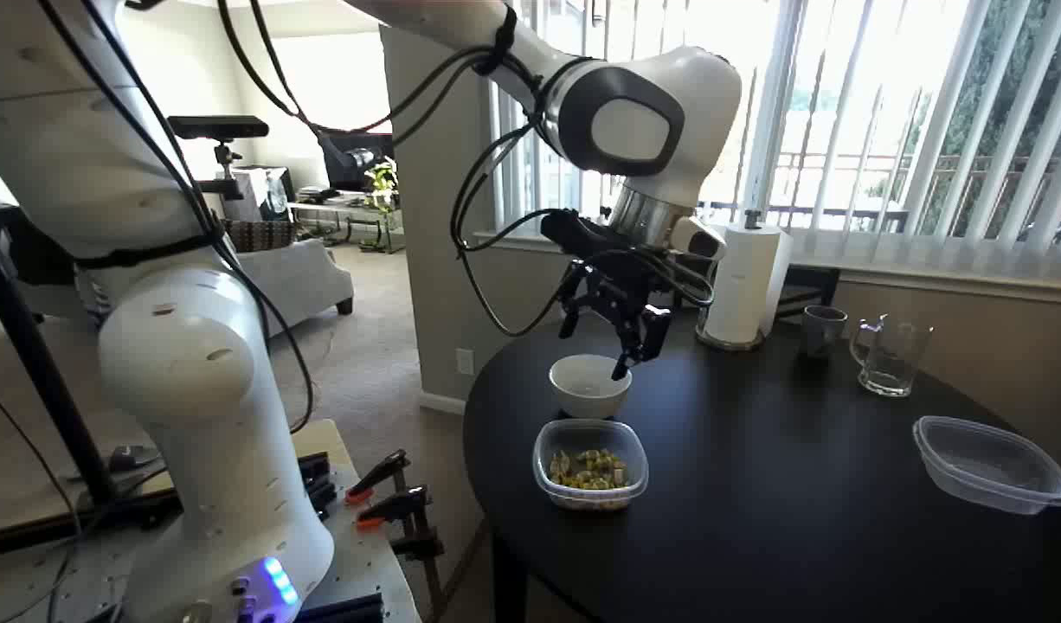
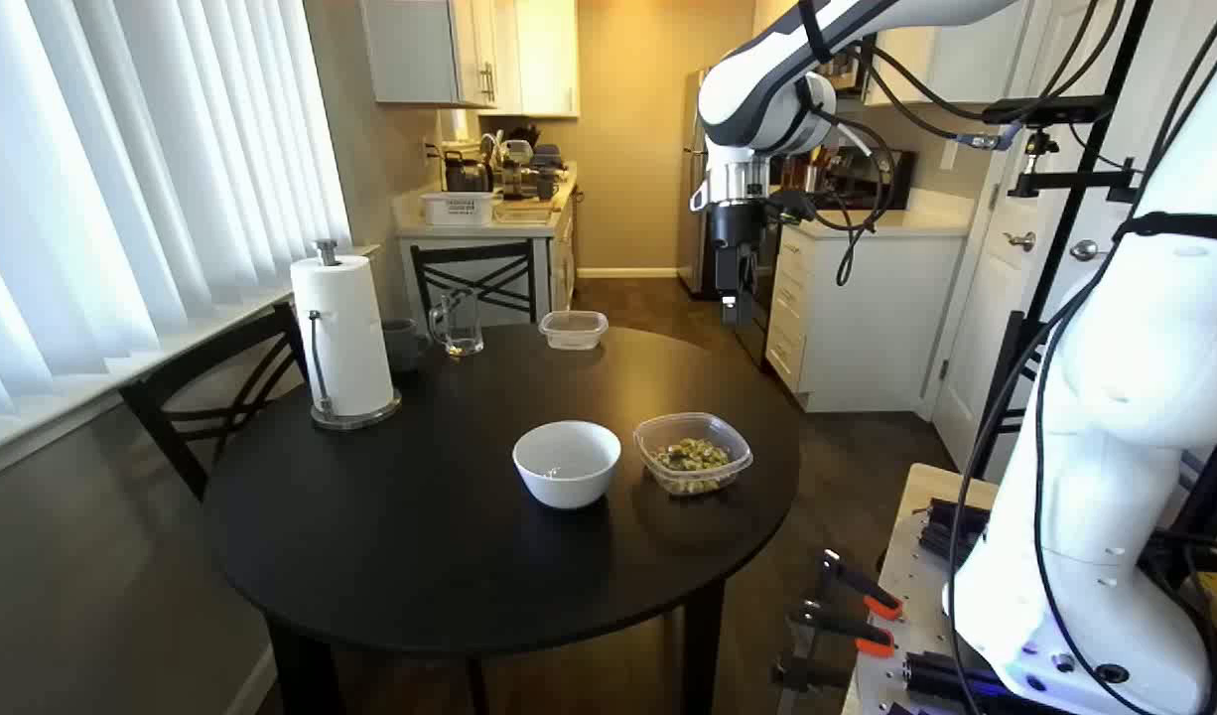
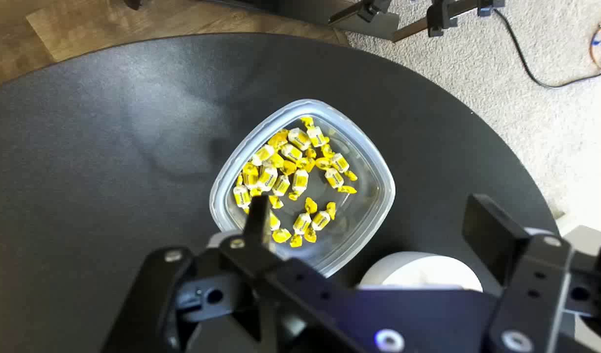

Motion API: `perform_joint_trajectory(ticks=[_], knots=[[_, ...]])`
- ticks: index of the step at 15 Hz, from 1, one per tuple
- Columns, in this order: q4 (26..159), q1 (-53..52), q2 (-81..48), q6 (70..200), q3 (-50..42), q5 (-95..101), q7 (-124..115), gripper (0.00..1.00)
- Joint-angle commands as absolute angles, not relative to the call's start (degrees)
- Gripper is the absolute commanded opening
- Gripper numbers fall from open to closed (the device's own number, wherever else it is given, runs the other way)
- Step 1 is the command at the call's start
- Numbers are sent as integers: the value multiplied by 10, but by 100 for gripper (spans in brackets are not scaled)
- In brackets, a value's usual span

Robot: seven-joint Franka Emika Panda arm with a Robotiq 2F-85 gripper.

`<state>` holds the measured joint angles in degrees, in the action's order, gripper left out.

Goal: Pick up the clear lunch box and pour all the candy into the white bowl

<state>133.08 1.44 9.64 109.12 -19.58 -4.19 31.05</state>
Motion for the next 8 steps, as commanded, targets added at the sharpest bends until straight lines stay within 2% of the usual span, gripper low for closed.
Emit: perform_joint_trajectory(ticks=[1, 8], knots=[[1330, 40, 95, 1090, -171, -46, 314, 100], [1351, 32, 83, 1121, -155, -100, 271, 100]])
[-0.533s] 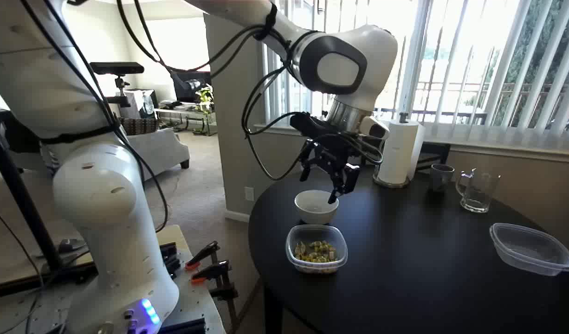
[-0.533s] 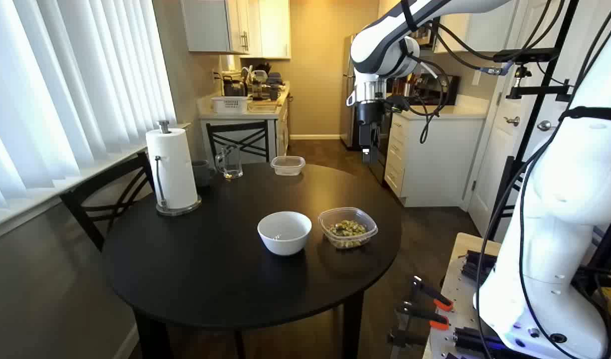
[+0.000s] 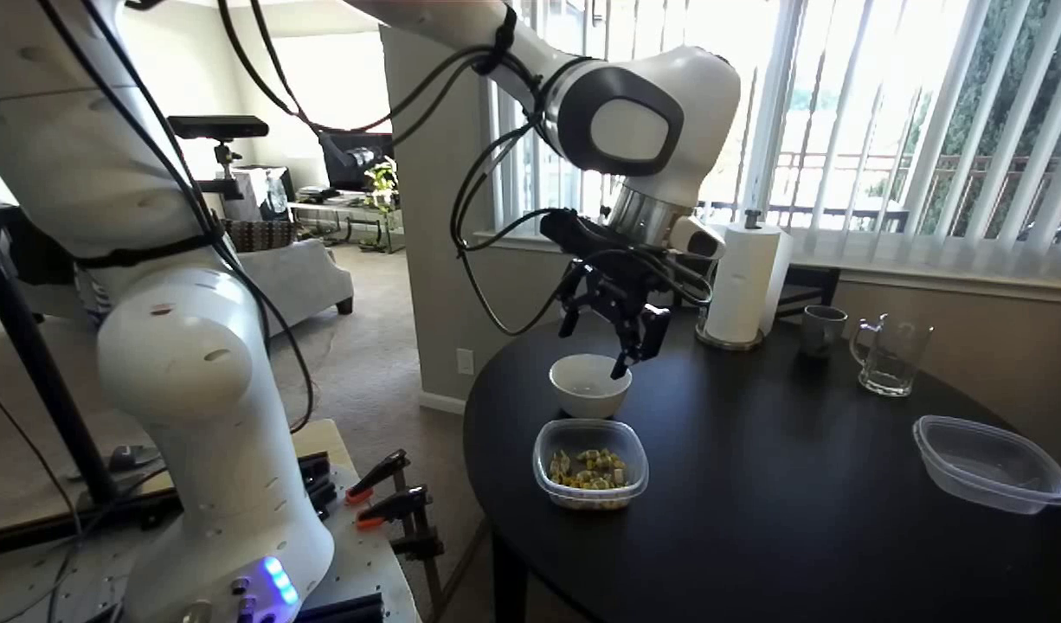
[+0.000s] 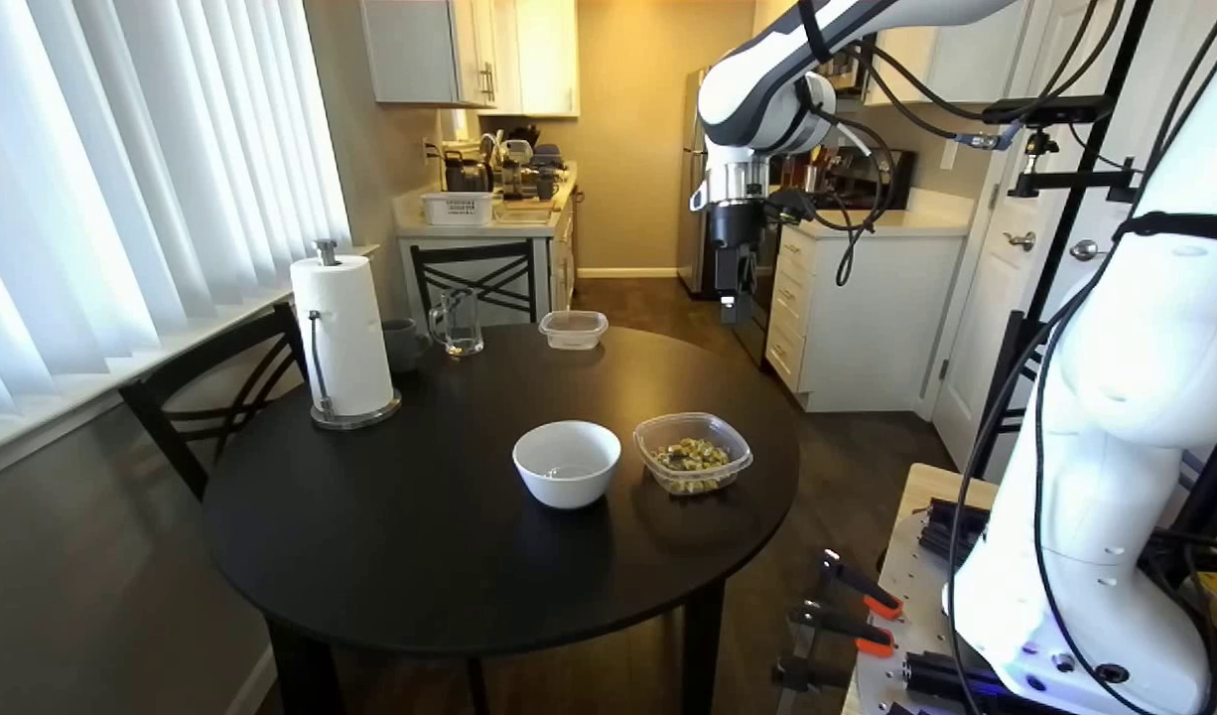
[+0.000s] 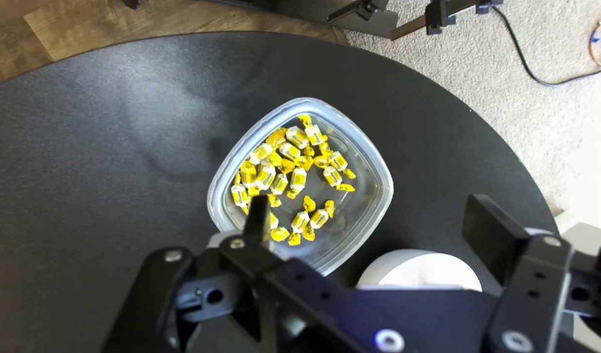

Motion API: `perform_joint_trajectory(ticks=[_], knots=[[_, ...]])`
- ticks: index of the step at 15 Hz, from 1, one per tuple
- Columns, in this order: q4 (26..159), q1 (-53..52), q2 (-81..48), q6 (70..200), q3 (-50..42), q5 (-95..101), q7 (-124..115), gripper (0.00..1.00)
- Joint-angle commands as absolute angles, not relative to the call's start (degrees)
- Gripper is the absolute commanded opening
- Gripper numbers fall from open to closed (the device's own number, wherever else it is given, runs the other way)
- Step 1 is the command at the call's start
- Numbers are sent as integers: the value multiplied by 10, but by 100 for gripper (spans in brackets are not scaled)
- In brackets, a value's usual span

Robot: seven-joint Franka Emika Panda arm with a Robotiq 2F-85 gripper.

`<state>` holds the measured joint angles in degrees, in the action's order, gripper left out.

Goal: Pick up the clear lunch box and pour all the candy into the white bowl

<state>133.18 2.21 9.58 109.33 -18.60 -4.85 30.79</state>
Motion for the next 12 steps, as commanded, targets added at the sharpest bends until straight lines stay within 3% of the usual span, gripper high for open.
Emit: perform_joint_trajectory(ticks=[1, 12], knots=[[1364, 29, 74, 1137, -148, -145, 245, 100], [1404, 36, -15, 1265, -82, -503, 182, 100]])
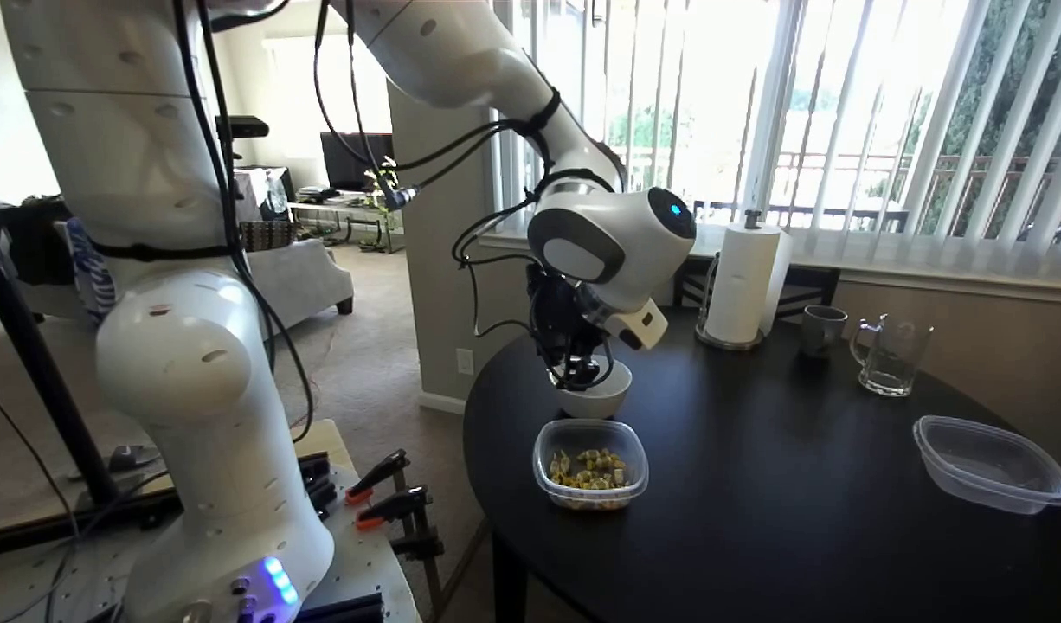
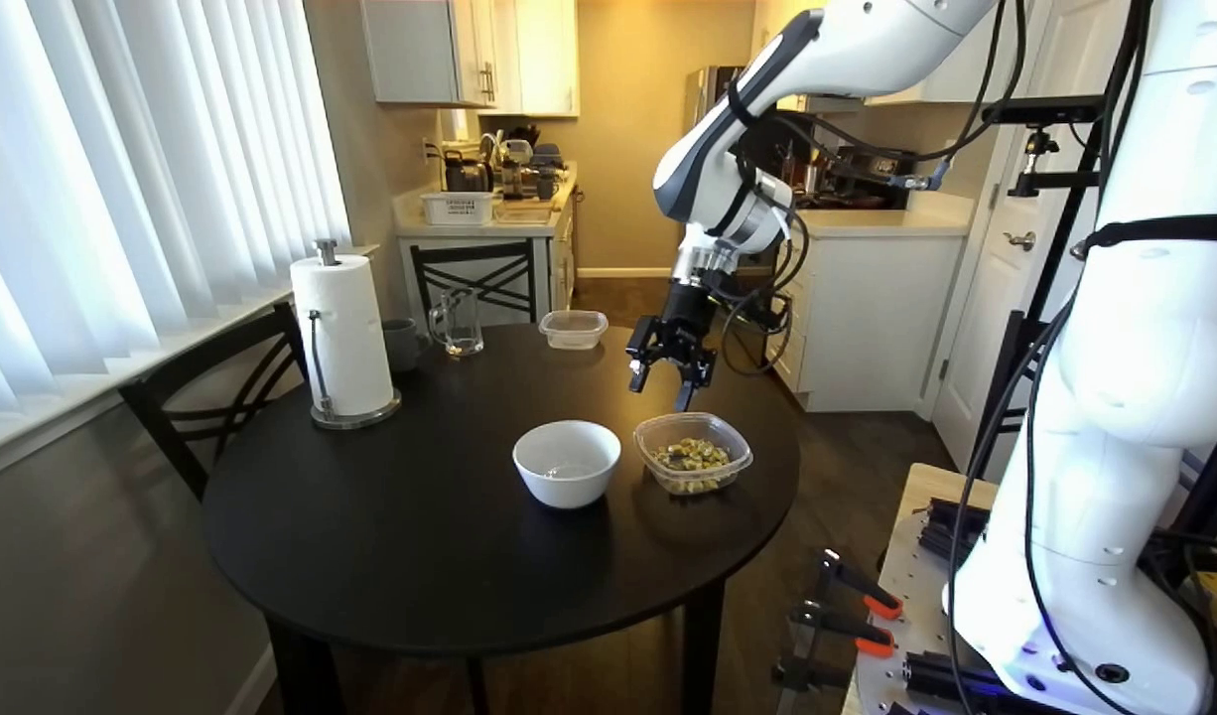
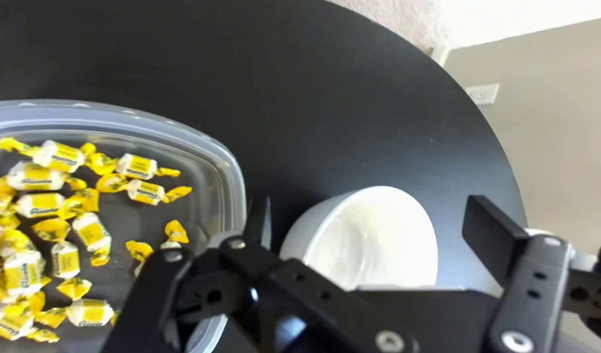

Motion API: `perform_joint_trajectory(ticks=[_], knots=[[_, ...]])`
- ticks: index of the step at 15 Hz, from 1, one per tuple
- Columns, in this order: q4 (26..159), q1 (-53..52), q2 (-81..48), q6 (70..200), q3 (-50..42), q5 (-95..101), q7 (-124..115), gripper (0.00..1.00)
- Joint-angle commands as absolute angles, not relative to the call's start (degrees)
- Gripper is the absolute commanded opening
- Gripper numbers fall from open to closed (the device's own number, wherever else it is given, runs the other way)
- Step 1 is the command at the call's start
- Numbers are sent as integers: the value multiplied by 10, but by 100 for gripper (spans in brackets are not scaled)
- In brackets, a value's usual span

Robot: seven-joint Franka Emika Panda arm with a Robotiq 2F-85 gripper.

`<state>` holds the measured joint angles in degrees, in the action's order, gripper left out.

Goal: Pick up the clear lunch box and pour all the candy into the white bowl

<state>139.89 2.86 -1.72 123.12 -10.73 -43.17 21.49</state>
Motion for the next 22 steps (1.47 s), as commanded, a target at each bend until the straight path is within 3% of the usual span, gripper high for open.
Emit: perform_joint_trajectory(ticks=[1, 11, 17, 22], knots=[[1398, 44, -18, 1241, -88, -459, 206, 100], [1400, 40, -19, 1270, -78, -478, 169, 100], [1432, 34, -9, 1429, -72, -440, 56, 100], [1488, 29, -24, 1545, -68, -253, -143, 100]])
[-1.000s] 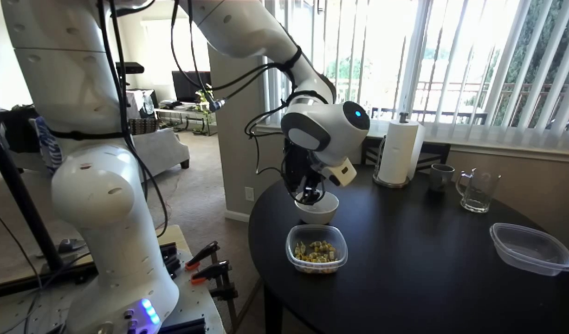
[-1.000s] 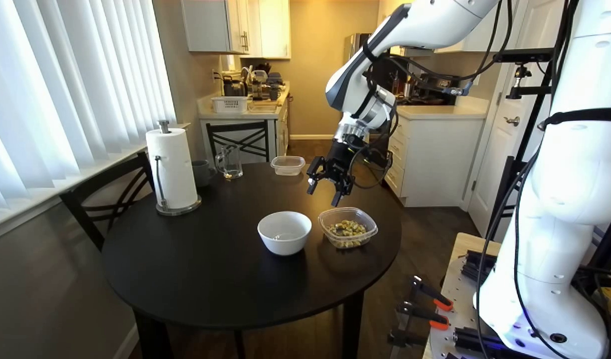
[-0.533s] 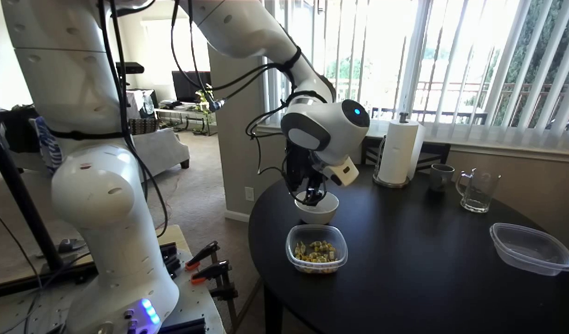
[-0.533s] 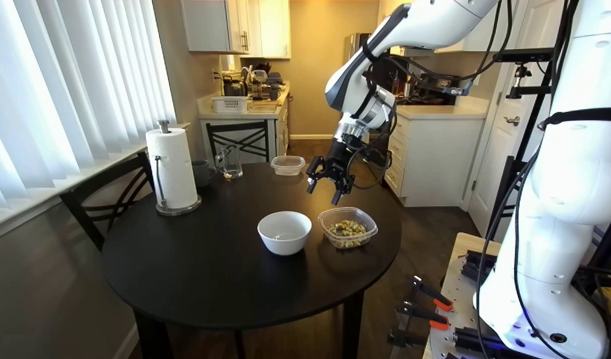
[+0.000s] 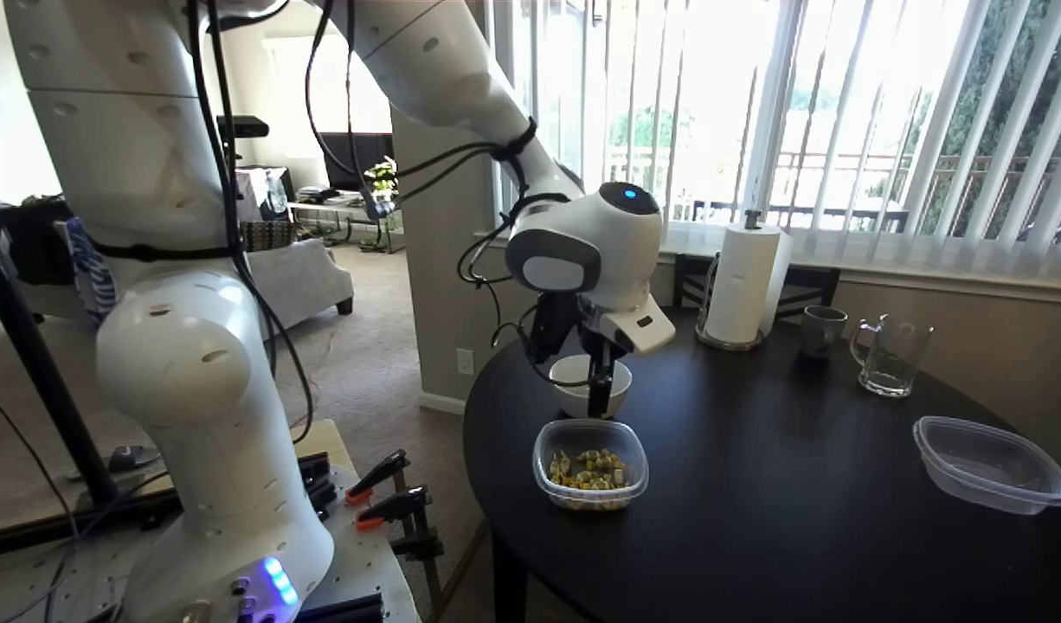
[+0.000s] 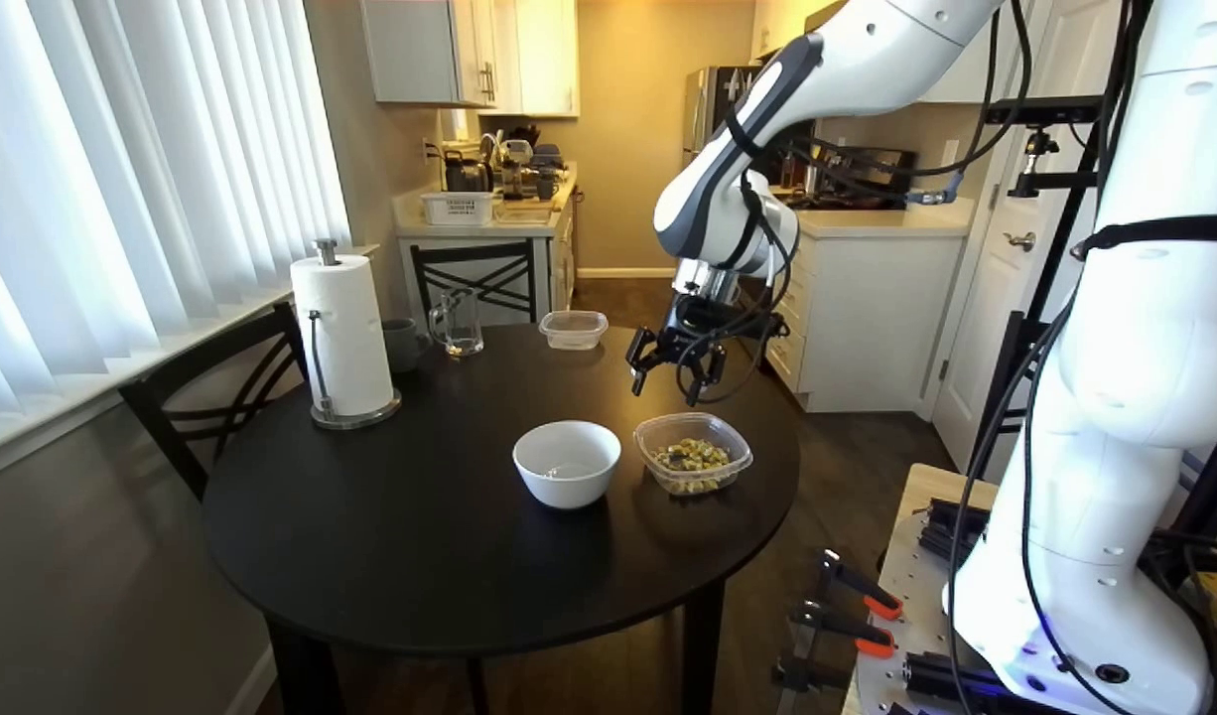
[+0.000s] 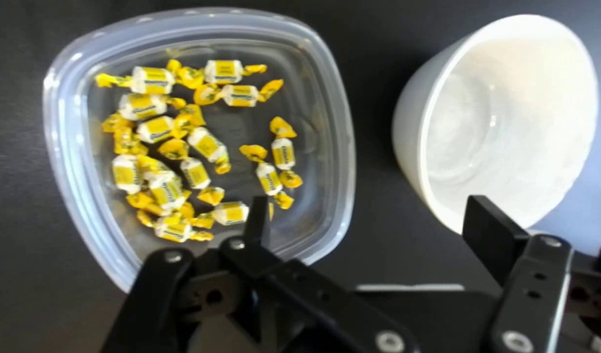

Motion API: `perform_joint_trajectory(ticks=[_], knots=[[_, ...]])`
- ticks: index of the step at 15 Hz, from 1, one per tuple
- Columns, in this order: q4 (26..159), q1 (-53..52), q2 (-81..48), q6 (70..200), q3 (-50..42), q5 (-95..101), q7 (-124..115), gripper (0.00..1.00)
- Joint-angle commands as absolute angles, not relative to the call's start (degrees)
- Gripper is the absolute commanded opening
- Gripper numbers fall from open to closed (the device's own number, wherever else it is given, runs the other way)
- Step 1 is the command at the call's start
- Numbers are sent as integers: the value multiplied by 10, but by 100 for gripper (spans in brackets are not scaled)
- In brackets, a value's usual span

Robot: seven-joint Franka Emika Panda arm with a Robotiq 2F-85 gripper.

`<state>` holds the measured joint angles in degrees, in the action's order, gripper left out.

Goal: Pick up the clear lunch box and pour all the candy into the white bowl

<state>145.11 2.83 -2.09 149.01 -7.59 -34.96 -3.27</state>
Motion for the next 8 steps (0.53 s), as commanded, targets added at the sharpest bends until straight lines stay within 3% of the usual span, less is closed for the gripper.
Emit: perform_joint_trajectory(ticks=[1, 8], knots=[[1502, 28, -26, 1555, -67, -204, -188, 100], [1557, 20, 13, 1538, -60, -23, -329, 100]])
